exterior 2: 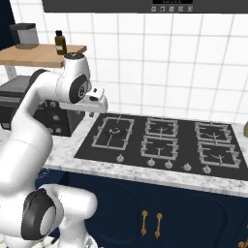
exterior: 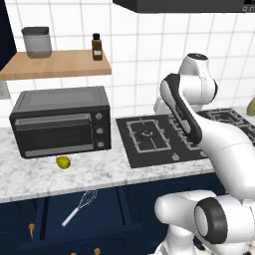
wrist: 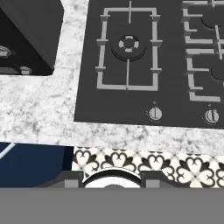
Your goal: Pick the whisk from the drawer and place it on the counter.
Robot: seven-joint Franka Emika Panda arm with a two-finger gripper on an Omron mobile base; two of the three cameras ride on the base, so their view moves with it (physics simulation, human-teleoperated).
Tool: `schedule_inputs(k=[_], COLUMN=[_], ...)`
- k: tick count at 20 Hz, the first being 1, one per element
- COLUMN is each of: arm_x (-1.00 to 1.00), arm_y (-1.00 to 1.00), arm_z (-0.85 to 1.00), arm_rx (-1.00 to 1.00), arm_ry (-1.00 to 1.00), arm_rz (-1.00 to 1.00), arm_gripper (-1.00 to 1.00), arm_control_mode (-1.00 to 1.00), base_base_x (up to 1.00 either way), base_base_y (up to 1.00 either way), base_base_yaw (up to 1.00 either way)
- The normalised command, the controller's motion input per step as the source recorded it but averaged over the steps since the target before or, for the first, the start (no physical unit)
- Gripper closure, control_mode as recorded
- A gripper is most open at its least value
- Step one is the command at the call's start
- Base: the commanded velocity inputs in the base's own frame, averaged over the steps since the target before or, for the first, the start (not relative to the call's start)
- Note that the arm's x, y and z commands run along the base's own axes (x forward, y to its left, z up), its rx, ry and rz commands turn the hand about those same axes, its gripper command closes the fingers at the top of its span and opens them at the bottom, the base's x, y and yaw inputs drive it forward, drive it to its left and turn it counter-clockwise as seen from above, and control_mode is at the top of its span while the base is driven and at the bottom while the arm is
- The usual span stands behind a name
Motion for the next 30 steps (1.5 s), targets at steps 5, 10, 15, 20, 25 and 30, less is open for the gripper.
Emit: schedule_inputs(k=[5,10,15,20,25,30], arm_x=[-0.07,-0.31,-0.31,-0.50,-0.33,0.03], arm_y=[0.17,1.00,0.98,0.83,0.39,0.71], arm_z=[0.00,-0.09,-0.32,-0.82,-0.96,-0.74], arm_rx=[0.00,0.00,0.00,0.00,0.02,0.00], arm_ry=[-0.01,0.00,0.01,0.07,0.03,0.00], arm_rz=[0.00,0.00,0.00,0.00,0.00,0.00], arm_gripper=[-1.00,-1.00,-1.00,-1.00,-1.00,-1.00], arm_control_mode=[-1.00,-1.00,-1.00,-1.00,-1.00,-1.00], base_base_x=[0.00,0.00,0.00,0.00,0.00,0.00], base_base_y=[0.00,0.00,0.00,0.00,0.00,0.00], base_base_yaw=[0.00,0.00,0.00,0.00,0.00,0.00])
